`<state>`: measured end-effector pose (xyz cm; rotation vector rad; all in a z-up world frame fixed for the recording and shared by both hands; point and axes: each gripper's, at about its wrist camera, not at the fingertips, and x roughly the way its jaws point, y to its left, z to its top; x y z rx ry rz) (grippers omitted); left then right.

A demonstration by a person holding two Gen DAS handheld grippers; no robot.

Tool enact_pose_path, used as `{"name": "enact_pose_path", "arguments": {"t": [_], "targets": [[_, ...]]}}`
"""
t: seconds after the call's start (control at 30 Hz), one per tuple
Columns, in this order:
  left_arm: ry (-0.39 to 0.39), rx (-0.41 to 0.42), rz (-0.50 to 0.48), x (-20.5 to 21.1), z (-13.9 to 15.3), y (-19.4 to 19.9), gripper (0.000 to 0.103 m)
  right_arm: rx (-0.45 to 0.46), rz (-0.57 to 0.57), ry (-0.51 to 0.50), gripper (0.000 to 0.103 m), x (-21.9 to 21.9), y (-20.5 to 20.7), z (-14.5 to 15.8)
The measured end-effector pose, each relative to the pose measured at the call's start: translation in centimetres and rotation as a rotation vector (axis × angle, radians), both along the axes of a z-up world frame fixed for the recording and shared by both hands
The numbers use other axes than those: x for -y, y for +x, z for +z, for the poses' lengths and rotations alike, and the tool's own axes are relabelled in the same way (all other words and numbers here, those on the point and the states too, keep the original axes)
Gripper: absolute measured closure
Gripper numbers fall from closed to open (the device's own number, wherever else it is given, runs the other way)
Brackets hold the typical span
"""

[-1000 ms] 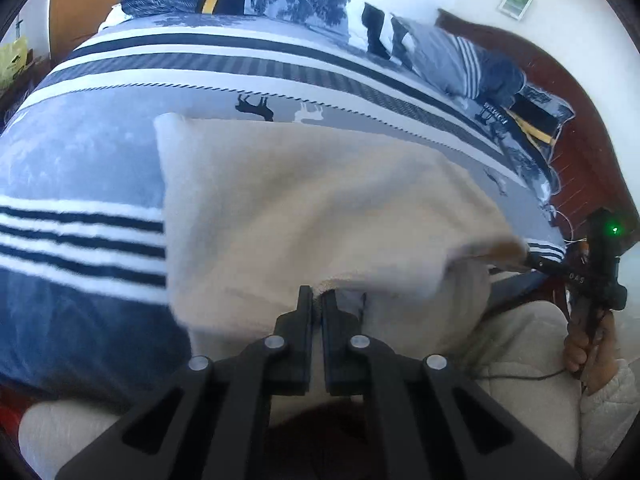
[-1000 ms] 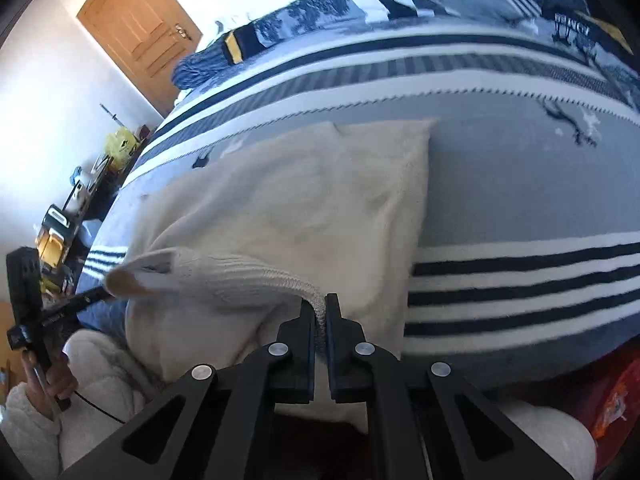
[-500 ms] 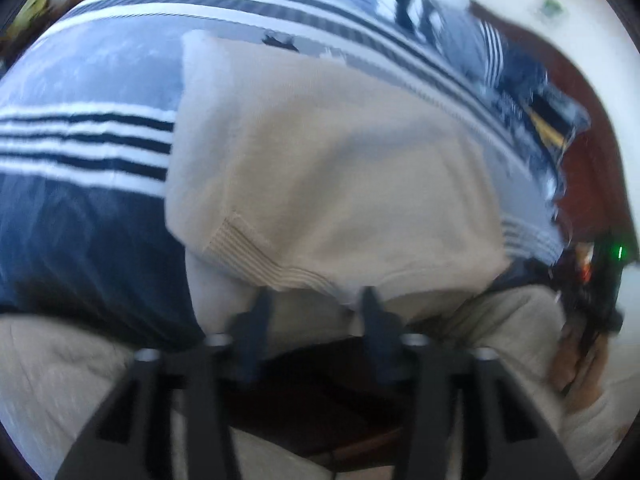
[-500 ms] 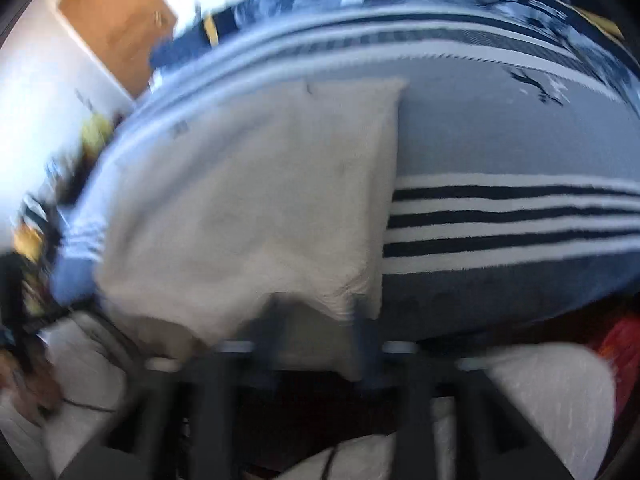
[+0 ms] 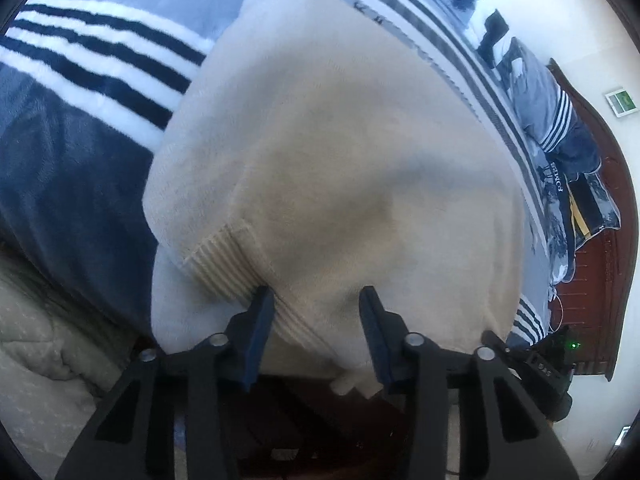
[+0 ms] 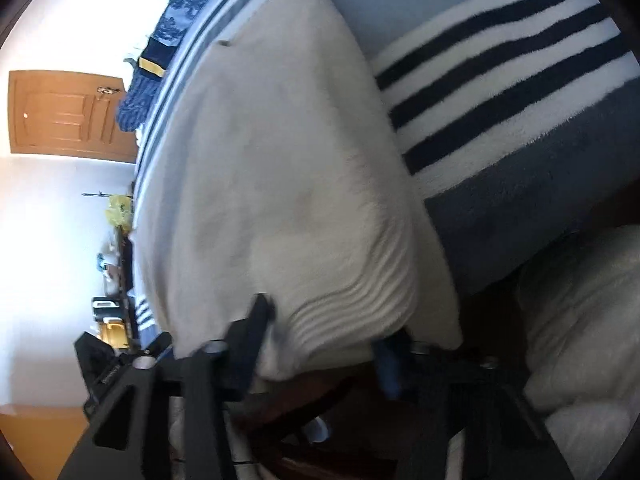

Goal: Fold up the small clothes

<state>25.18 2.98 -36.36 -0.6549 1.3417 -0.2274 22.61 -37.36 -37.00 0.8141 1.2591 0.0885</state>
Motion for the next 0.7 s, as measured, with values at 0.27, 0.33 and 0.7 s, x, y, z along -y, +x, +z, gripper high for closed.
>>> {"name": "enact_pose_path", "arguments": {"t": [0.27, 0.33, 0.7], "targets": [[-0.071, -0.054, 0.018, -1.1, -1.9, -0.5, 0.064, 0.025, -0.033, 0.015, 0.08, 0.7, -1.1, 0.0], [-0.066, -0.054, 0.027, -1.5, -2.3, -0.3, 0.082, 0.025, -0.029, 0.007, 0.08, 0.5, -0.9, -0.2], [-0.05, 0.069, 0.012, -3.1, 2.5, -5.4, 0.096, 0.209, 0.022, -0.128, 0.099, -1.1, -5.6, 7.1]]}}
